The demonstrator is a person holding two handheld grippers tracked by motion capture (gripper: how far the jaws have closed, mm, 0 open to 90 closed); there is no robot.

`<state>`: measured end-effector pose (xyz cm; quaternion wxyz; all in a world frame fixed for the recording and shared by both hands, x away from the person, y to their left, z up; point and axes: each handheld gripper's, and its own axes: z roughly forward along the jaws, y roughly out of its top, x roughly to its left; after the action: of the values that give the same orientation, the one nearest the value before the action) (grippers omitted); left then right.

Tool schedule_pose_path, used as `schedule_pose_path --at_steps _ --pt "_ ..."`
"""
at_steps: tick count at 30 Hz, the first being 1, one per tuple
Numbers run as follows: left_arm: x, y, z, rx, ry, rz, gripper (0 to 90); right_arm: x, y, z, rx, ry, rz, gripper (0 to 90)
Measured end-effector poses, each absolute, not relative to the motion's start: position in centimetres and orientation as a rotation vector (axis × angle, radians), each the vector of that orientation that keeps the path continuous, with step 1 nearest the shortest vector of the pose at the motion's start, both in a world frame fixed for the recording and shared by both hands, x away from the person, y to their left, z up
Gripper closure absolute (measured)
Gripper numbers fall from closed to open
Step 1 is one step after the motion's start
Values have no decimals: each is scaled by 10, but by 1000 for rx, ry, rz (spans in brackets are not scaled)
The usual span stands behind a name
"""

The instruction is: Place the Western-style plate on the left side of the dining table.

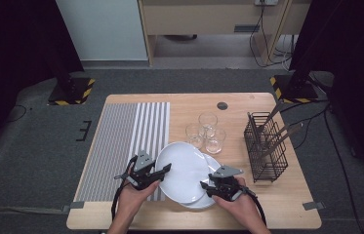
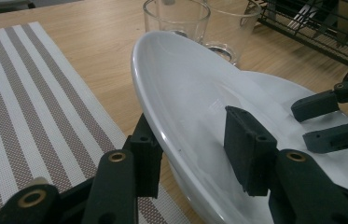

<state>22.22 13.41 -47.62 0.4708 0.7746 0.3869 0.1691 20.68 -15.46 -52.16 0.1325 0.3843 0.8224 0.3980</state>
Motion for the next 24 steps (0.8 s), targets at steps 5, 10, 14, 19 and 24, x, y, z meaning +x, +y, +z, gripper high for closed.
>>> schedule_pose_path --at_steps 5,10,14,19,24 --pt "224 132 -473 1888 943 410 585 208 -154 -521 1127 2386 1153 514" --pt "225 129 -468 1882 927 404 590 210 -153 -519 1122 2398 1137 510" --pt "226 128 -466 1879 931 400 600 212 -151 -517 1114 2396 1114 511" --pt "230 127 -462 1868 934 393 623 214 -149 -517 1122 2399 1117 503" --pt "234 125 -456 1872 924 389 632 216 -148 -516 1131 2397 1123 501"
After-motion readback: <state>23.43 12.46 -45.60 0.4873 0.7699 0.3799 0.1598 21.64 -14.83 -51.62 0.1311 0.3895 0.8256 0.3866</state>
